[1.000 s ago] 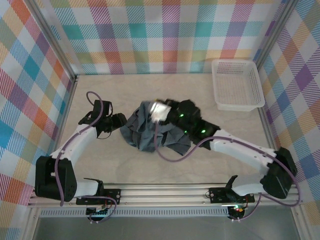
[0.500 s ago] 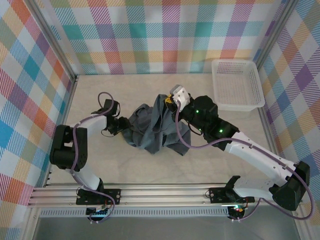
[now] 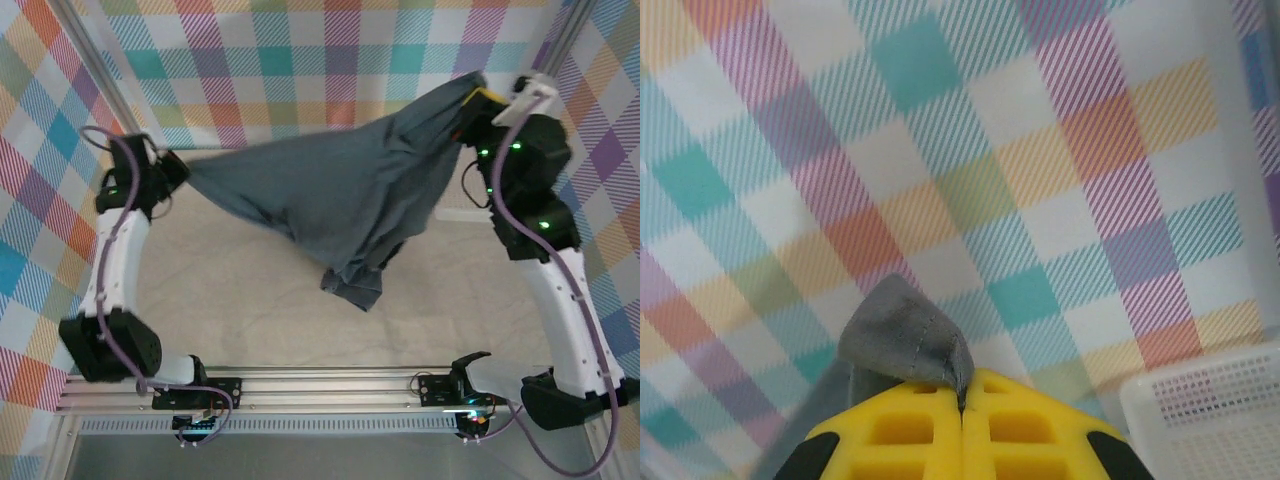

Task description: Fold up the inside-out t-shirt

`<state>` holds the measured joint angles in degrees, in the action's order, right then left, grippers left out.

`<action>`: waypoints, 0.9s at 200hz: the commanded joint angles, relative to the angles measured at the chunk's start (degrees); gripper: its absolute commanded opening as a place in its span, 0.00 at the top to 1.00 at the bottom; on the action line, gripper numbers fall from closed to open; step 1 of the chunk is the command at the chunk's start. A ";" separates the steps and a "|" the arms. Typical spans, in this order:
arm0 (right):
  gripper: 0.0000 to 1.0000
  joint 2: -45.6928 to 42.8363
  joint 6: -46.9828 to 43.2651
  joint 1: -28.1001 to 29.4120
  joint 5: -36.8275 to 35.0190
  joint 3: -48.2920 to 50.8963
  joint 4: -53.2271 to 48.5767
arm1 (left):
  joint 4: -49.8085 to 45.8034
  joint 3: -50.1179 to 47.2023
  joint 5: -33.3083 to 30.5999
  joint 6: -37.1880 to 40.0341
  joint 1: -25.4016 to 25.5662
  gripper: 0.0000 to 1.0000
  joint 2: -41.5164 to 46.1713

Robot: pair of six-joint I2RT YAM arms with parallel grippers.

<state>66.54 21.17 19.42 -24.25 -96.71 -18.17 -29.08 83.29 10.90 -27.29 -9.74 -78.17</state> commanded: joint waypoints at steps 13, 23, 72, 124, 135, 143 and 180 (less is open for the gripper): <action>1.00 -2.09 4.79 -1.42 -4.15 -2.52 -2.93 | -7.25 -3.29 -0.23 -1.56 -2.43 1.00 5.76; 1.00 -2.21 4.18 -1.44 -3.81 -2.67 -3.43 | -6.44 -5.96 1.57 -2.06 -2.48 1.00 7.30; 1.00 1.53 1.62 -1.49 2.01 -8.44 -6.90 | 2.01 -7.46 13.35 -0.74 -2.39 1.00 12.05; 1.00 20.60 6.59 -5.06 13.52 -36.92 -9.77 | 15.40 7.25 19.58 0.39 -0.42 1.00 8.09; 1.00 24.99 7.82 -5.85 17.98 -44.64 -11.37 | 15.97 8.18 20.77 3.18 1.50 1.00 8.73; 1.00 27.18 7.56 -6.06 21.25 -48.59 -11.75 | 15.75 7.53 21.01 6.18 3.13 1.00 10.06; 1.00 17.66 7.12 -6.15 30.75 -29.29 -11.26 | 7.85 -13.28 16.98 10.60 13.98 1.00 23.38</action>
<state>92.99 26.55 13.41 -2.04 -139.79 -29.52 -16.10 83.26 28.88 -21.23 -1.67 -62.85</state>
